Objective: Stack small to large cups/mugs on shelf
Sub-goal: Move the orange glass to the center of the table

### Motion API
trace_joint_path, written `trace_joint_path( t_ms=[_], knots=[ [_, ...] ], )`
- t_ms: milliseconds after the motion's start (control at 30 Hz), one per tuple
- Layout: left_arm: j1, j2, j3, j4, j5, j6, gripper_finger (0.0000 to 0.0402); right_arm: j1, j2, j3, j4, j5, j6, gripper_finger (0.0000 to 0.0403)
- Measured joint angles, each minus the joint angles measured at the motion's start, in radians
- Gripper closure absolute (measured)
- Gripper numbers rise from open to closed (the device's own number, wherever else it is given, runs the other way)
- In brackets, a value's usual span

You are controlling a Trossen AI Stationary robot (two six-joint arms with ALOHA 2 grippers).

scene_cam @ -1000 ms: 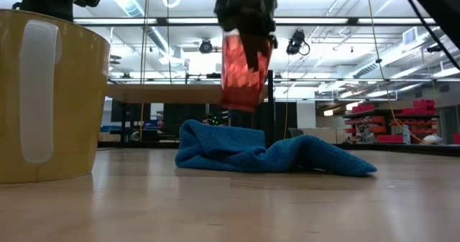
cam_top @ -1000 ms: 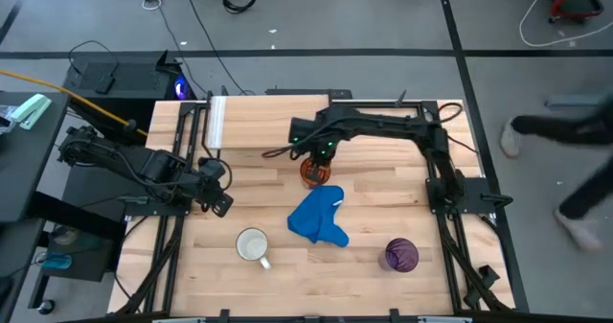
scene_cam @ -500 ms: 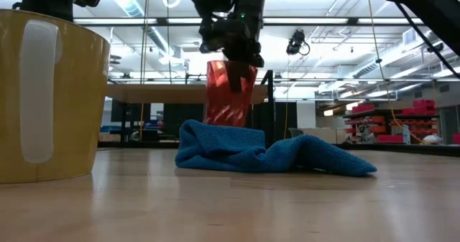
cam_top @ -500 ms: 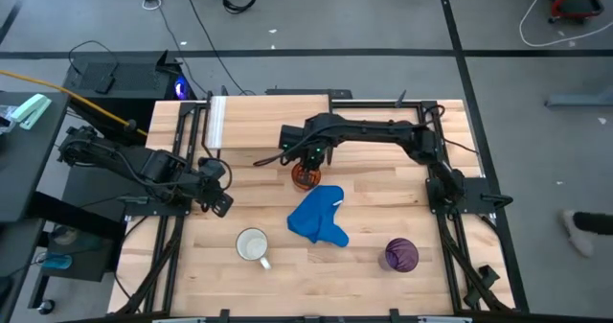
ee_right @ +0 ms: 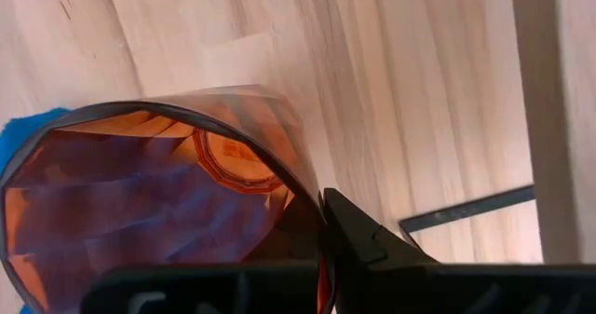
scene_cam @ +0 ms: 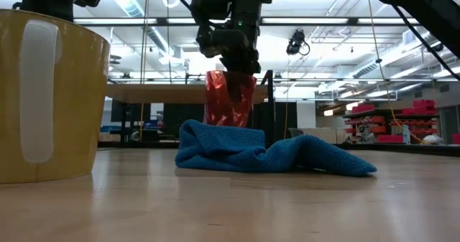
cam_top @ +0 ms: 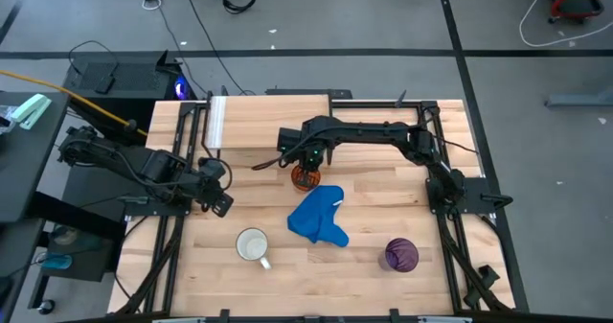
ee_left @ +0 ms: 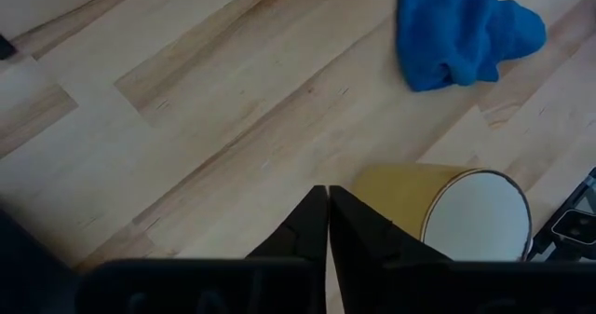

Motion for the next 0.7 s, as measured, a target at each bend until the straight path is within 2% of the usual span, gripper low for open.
trace_joint_path(
  t_ms=[400, 700],
  knots=[
    [0.000, 0.000, 0.000, 0.000, 0.000, 0.000, 0.0374, -0.014, 0.001, -0.026, 0.014, 0.015, -0.015, 0.0396],
    [0.000, 0.000, 0.000, 0.001, 0.000, 0.000, 0.0383, -0.014, 0.001, -0.026, 0.012, 0.016, -0.016, 0.0396]
  ],
)
